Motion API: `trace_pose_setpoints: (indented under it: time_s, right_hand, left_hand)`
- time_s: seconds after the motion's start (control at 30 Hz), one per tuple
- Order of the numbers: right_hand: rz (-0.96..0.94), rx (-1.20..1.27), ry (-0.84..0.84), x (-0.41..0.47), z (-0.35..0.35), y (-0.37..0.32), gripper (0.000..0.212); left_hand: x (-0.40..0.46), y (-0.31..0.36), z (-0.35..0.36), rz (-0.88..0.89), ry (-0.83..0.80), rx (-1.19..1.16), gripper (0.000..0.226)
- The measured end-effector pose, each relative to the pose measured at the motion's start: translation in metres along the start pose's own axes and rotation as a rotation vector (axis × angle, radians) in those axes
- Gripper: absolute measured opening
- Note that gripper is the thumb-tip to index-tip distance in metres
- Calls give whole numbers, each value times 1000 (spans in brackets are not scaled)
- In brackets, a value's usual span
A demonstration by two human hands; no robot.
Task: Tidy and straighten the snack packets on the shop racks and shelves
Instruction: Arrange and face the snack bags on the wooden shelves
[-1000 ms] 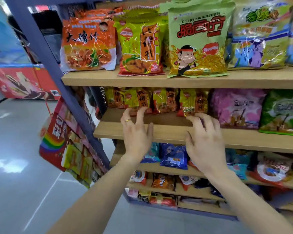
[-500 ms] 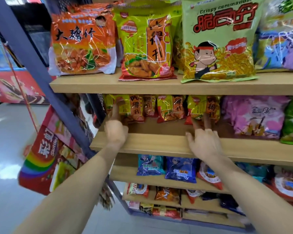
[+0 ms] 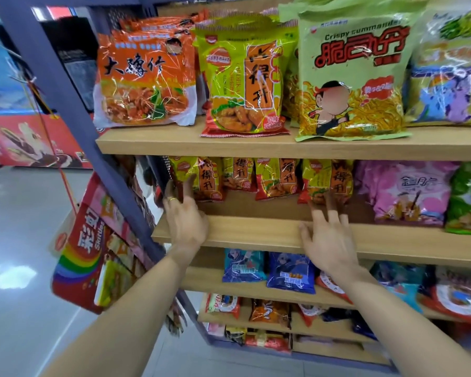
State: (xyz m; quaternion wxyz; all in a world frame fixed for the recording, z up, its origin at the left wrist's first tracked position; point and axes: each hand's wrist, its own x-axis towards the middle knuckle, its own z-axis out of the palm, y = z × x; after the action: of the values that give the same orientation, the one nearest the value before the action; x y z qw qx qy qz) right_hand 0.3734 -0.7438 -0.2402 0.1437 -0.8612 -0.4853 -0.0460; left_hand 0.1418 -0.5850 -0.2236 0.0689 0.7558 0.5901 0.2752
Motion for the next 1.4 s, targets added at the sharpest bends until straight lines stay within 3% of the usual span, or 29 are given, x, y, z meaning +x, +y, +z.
trace_pose_setpoints:
  time_s: [0.07,0.17,0.23,0.47,0.63,0.93,1.4]
  right_hand:
    - [-10,2,-14,-6,3,3,52]
    - [-10,30,-65,-15,7,8,54]
    - [-22,66,-68,-22,6,12,56]
    - [-121,132,-36,-63,6,28,56]
    - [-105,109,-45,-106,13,34,61]
    - [-30,219,-112,-191,26,74,58]
    - [3,270,-90,-194,50,181,61]
  left_hand:
    - [-7,-6,7,88,-8,27,73]
    - [-8,-11,14,88,-171,126,50]
    - [-7,-10,14,68,-211,140,47]
    - [-50,-6,20,164,-102,39,48]
    - [-126,4,34,323,-146,1,54]
    - [-233,5,43,309,-298,47,60]
    - [-290,77,101,236,-295,43,62]
